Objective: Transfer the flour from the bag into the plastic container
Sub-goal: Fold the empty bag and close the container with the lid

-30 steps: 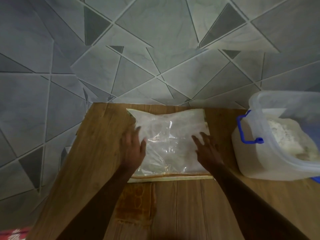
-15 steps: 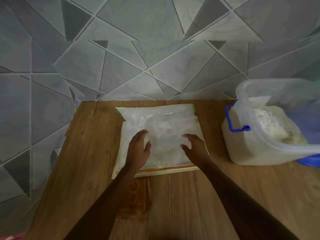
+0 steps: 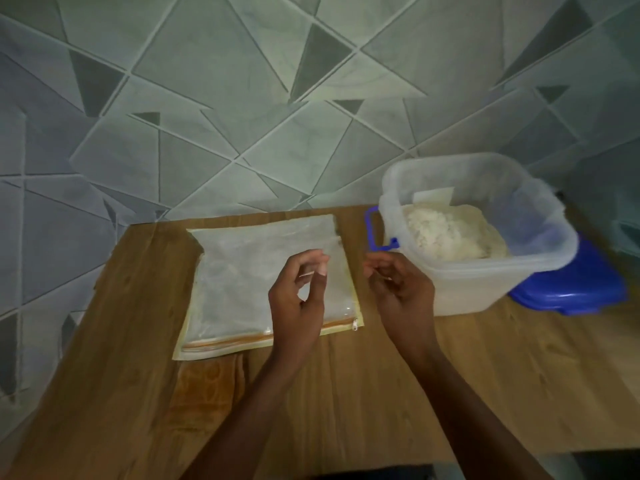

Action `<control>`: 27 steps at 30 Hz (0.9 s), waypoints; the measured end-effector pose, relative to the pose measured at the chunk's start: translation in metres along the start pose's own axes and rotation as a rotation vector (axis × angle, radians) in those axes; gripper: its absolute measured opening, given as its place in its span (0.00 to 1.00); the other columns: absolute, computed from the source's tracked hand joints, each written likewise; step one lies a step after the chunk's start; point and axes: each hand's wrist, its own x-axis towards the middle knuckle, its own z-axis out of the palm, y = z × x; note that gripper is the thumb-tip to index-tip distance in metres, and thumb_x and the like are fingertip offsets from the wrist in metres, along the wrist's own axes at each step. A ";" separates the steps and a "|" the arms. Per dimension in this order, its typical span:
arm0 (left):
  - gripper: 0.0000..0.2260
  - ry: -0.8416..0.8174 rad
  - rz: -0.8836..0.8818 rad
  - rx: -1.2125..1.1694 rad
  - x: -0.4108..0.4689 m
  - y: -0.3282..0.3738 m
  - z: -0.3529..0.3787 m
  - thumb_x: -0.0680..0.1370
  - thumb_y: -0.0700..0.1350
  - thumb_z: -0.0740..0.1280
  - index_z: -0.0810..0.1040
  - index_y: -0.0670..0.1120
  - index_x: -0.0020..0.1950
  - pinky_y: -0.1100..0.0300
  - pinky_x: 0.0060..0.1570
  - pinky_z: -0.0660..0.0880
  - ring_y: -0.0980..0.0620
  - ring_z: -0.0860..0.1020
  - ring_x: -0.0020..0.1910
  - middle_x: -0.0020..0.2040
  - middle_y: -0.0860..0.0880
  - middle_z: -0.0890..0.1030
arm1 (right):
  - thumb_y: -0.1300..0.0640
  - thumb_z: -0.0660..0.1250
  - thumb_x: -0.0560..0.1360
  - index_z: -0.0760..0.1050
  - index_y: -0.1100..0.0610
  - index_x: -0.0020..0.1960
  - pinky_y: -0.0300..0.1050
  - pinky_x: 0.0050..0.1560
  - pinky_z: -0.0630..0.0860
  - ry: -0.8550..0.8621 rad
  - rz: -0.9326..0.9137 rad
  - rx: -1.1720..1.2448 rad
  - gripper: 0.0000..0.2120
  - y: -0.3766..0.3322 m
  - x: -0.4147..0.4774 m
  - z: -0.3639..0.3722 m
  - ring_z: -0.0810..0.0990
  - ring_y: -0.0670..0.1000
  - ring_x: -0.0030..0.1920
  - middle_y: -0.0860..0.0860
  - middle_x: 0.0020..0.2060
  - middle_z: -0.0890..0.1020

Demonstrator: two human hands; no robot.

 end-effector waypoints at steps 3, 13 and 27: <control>0.07 0.026 0.020 -0.028 -0.018 0.030 0.039 0.81 0.40 0.67 0.80 0.44 0.59 0.60 0.57 0.79 0.51 0.83 0.57 0.55 0.51 0.85 | 0.67 0.69 0.77 0.81 0.56 0.54 0.56 0.53 0.82 0.004 -0.051 0.047 0.09 -0.008 0.003 -0.049 0.85 0.53 0.50 0.49 0.47 0.86; 0.08 0.043 0.017 -0.080 -0.072 0.096 0.174 0.81 0.39 0.68 0.81 0.42 0.59 0.60 0.59 0.79 0.53 0.82 0.58 0.56 0.50 0.85 | 0.64 0.70 0.77 0.81 0.57 0.55 0.61 0.48 0.82 0.102 -0.028 0.058 0.07 0.000 0.023 -0.202 0.86 0.52 0.46 0.50 0.44 0.86; 0.08 -0.303 0.020 -0.117 -0.091 0.106 0.292 0.81 0.38 0.67 0.82 0.44 0.58 0.59 0.57 0.79 0.54 0.83 0.56 0.54 0.54 0.85 | 0.62 0.70 0.77 0.81 0.58 0.52 0.60 0.47 0.82 0.320 0.091 -0.048 0.05 0.040 0.052 -0.321 0.86 0.53 0.43 0.52 0.43 0.85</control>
